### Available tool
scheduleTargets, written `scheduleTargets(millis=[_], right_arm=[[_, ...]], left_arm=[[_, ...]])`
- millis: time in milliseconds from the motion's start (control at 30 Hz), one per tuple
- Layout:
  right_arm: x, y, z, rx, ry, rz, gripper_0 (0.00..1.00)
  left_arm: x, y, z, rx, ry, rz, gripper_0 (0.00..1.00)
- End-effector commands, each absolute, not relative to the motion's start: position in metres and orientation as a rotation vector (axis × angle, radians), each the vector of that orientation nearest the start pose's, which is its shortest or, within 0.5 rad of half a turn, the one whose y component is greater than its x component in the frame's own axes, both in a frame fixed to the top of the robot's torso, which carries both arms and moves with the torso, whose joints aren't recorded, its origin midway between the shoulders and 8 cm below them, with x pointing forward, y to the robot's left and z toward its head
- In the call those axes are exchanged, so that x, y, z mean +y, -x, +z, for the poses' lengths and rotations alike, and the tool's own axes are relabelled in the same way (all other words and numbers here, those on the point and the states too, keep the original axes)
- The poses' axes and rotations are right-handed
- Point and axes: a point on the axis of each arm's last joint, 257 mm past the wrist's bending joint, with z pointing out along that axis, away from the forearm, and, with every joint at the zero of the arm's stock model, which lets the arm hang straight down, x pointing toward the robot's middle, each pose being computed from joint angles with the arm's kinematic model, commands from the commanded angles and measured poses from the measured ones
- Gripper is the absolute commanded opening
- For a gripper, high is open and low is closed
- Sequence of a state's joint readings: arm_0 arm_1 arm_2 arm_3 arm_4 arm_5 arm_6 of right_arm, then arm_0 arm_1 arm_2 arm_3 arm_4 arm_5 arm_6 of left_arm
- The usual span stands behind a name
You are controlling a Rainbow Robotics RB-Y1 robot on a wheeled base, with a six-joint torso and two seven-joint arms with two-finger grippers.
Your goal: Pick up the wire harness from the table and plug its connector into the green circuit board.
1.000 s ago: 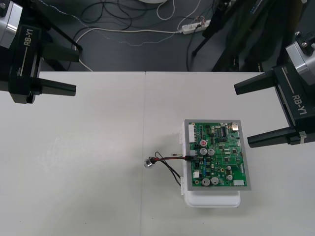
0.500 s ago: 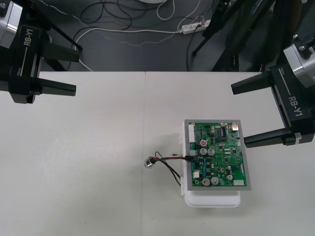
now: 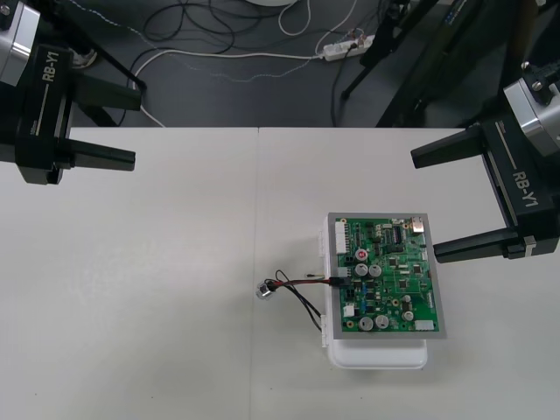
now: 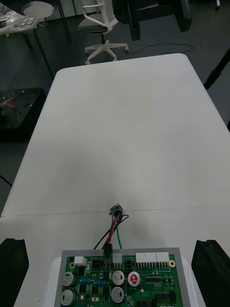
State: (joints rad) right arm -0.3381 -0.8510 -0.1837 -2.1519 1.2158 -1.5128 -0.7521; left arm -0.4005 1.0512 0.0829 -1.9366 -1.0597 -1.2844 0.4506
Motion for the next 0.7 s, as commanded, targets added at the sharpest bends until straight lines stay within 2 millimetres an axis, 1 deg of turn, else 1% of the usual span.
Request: scheduleTargets(millis=[33, 700], right_arm=[[-0.1186, -0.3088, -0.0177, 1.373, 1.614, 0.698, 1.0], [-0.1186, -0.3088, -0.0177, 1.373, 1.614, 0.698, 1.0]], left_arm=[[0.1399, -0.3697, 0.0283, 1.209, -1.575, -0.532, 0.64], [0.1399, -0.3697, 0.0283, 1.209, -1.575, -0.532, 0.65]])
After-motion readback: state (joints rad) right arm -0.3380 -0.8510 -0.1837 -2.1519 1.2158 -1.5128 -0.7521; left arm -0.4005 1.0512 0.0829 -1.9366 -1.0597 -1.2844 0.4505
